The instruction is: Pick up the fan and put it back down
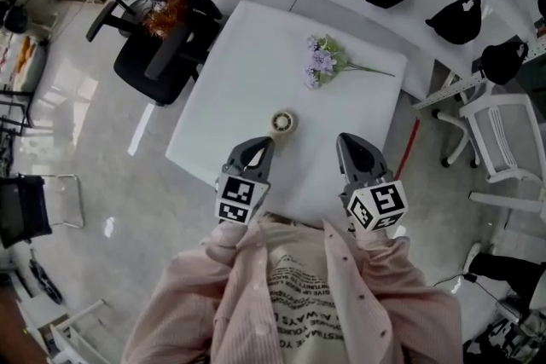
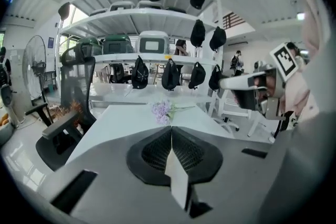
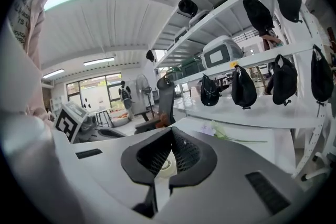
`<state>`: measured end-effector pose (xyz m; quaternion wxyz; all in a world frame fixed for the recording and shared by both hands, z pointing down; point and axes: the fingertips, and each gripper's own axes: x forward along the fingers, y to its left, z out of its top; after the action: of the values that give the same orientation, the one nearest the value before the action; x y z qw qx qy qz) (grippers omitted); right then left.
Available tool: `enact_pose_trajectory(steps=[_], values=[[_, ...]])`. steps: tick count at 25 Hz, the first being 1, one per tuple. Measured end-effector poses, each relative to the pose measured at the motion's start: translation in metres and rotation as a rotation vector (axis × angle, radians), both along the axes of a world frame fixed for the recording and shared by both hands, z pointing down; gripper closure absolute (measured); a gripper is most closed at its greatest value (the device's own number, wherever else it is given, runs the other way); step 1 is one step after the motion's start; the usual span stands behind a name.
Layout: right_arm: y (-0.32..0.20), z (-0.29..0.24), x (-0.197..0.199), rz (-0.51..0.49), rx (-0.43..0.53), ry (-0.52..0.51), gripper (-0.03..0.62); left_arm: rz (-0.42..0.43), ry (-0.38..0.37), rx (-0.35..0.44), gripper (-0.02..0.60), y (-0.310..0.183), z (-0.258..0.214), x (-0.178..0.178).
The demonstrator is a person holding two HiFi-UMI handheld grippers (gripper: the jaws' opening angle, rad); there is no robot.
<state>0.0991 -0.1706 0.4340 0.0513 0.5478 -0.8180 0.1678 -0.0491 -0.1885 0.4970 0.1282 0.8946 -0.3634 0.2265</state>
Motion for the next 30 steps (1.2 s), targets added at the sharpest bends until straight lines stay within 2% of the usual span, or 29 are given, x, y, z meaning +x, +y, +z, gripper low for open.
enact_pose_trajectory(steps=[6,18,26,30], values=[[-0.005,-0.012,0.003,-0.013,0.030,0.015,0.595,-0.003,0.035,0.068,0.577,0.006,-0.036,-0.006],[-0.008,-0.034,0.006,-0.019,0.072,-0.012,0.595,-0.105,0.118,0.186,0.578,0.004,-0.096,-0.033],[-0.011,-0.049,0.008,-0.018,0.106,-0.068,0.595,-0.170,0.159,0.235,0.578,0.003,-0.117,-0.051],[-0.009,-0.051,0.009,-0.017,0.114,-0.053,0.595,-0.202,0.174,0.246,0.578,0.005,-0.120,-0.060]])
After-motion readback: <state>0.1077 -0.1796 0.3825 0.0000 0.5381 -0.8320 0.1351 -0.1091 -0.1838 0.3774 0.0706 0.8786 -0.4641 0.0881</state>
